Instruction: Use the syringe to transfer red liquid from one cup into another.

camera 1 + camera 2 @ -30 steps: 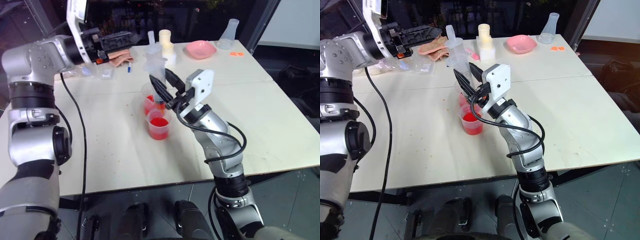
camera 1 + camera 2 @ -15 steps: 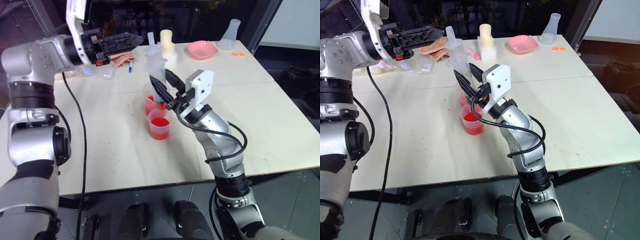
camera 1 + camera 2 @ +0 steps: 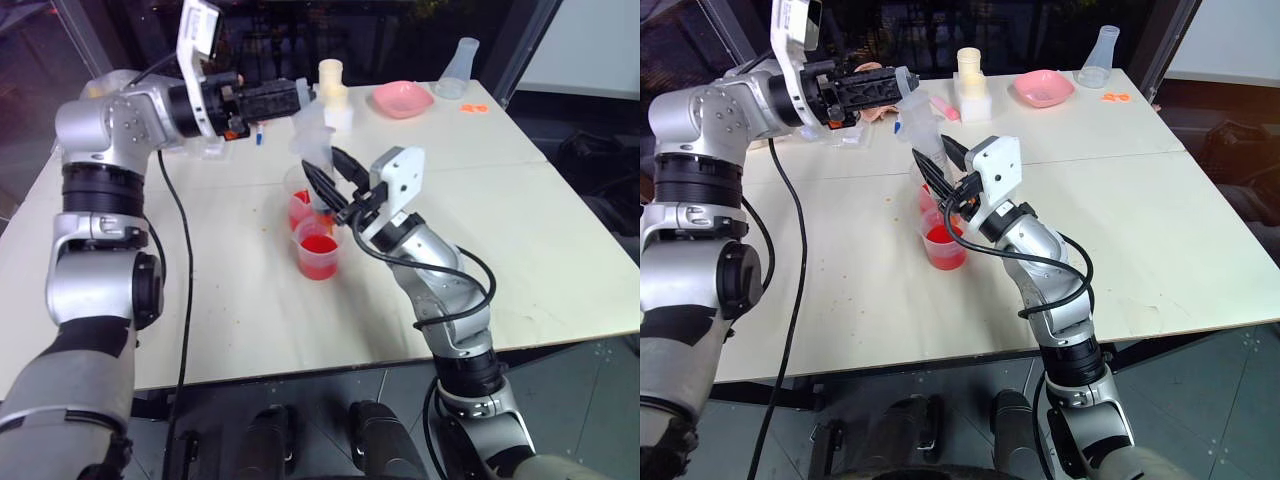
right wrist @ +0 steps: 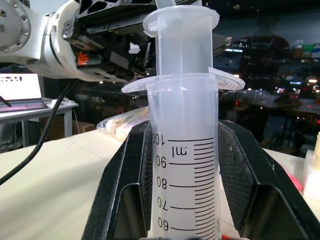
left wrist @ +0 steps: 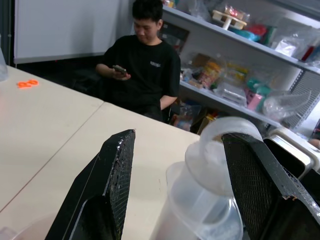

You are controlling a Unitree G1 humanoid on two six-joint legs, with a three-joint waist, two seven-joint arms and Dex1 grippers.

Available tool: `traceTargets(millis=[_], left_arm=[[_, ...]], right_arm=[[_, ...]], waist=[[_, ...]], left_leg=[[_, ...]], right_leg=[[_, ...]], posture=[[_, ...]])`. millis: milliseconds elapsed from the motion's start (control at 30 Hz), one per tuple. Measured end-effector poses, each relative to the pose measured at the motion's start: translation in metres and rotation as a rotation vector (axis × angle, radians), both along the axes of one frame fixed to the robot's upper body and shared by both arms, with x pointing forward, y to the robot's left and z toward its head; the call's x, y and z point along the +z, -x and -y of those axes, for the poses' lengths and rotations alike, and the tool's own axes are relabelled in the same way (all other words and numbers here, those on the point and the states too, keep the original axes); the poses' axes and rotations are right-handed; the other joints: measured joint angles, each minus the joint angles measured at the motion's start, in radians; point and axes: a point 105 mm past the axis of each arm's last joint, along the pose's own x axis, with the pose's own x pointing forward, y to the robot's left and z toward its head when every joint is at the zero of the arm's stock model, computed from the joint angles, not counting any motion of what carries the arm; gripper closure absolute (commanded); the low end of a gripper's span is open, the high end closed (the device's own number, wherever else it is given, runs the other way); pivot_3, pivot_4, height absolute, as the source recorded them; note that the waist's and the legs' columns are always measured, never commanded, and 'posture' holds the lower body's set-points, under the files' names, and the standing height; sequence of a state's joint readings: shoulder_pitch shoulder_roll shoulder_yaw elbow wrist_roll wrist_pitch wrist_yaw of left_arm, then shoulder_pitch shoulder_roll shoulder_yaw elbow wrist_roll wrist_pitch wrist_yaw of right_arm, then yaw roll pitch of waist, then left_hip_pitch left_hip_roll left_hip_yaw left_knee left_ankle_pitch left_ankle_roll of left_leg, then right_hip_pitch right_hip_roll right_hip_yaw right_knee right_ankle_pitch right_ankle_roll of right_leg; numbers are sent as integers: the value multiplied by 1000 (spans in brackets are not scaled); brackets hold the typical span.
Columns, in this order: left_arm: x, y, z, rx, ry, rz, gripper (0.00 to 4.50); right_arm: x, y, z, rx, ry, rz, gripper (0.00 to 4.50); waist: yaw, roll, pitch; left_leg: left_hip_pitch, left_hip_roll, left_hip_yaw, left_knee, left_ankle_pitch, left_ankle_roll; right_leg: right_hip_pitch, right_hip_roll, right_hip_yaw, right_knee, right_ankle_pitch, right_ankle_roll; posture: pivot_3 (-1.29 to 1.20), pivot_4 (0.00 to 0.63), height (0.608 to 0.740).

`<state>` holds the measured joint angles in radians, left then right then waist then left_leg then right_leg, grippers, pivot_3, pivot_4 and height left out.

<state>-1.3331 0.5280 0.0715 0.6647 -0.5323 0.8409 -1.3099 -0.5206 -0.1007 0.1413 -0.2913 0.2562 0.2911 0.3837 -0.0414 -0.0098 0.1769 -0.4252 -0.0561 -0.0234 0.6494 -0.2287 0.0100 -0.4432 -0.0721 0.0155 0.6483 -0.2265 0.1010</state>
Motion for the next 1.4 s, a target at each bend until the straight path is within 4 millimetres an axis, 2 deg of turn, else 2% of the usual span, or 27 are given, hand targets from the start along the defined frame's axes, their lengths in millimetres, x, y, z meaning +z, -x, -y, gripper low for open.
traceTargets(millis=[100, 433, 500, 1400], left_arm=[[2, 2, 4, -21, 4, 7, 1630], [6, 9, 11, -70, -1, 31, 4109], [7, 10, 10, -64, -6, 35, 4492], [0, 10, 13, -48, -60, 43, 4492]], right_arm=[[2, 1, 1, -2, -2, 7, 3210], [2, 0, 3, -10, -5, 6, 3210], [2, 0, 4, -13, -7, 5, 3210], [3, 1, 1, 37, -57, -84, 3210]], waist=[[-1, 0, 0], [0, 0, 0], [-1, 0, 0], [0, 0, 0]], left_leg=[[0, 0, 0, 0, 0, 0], [0, 0, 0, 0, 0, 0], [0, 0, 0, 0, 0, 0], [0, 0, 0, 0, 0, 0]], right_leg=[[0, 0, 0, 0, 0, 0], [0, 0, 0, 0, 0, 0], [0, 0, 0, 0, 0, 0], [0, 0, 0, 0, 0, 0]], posture=[[0, 150, 740], [0, 150, 740], [0, 150, 740], [0, 150, 740]])
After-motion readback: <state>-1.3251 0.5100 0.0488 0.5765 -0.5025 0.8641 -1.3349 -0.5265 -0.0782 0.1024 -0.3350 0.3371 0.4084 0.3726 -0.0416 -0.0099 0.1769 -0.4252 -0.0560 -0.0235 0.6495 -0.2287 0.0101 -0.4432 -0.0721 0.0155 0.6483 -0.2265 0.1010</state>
